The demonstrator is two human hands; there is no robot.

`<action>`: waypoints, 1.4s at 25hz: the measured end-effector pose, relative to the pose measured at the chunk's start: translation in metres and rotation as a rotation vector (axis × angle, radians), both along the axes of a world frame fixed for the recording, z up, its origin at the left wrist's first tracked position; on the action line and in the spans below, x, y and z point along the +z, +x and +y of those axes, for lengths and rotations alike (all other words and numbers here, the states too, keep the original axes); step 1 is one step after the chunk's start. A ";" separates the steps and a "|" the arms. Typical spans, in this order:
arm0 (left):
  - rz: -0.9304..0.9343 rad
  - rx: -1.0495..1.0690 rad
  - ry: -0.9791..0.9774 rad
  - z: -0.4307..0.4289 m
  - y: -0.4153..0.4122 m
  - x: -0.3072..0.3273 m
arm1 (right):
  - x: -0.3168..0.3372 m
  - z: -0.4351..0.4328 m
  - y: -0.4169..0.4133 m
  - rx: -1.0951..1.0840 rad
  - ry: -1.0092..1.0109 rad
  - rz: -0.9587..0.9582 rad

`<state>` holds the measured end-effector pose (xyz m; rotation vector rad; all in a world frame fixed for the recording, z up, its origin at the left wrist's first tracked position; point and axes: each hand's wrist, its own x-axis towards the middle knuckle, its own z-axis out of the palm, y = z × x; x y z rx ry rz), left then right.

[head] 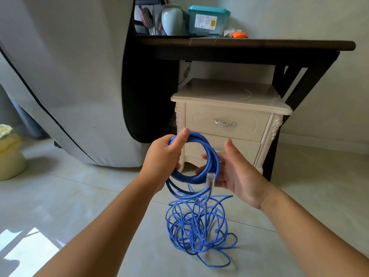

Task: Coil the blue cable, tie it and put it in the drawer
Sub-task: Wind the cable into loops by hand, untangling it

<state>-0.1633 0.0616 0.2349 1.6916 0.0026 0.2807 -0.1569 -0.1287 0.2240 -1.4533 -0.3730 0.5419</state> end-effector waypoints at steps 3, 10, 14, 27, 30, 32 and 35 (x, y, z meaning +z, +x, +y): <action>0.039 0.163 -0.163 0.000 0.002 0.001 | -0.010 0.006 0.003 0.101 -0.075 -0.040; 0.091 0.199 -0.386 -0.022 -0.009 0.005 | -0.011 0.026 -0.016 -0.342 0.050 -0.031; 0.130 0.036 -0.535 -0.033 -0.013 0.008 | -0.003 0.028 -0.010 -0.493 0.086 -0.012; -0.084 -0.268 0.373 -0.012 -0.018 0.003 | 0.014 0.011 -0.010 -0.417 -0.409 -0.517; -0.208 -0.234 0.652 -0.016 -0.015 0.003 | 0.015 0.010 -0.012 -0.255 -0.602 -0.629; -0.198 -0.211 0.750 -0.023 -0.014 0.002 | 0.014 0.010 -0.014 -0.281 -0.723 -0.676; -0.196 -0.165 0.691 -0.027 -0.012 -0.001 | 0.012 0.012 -0.015 -0.402 -0.693 -0.678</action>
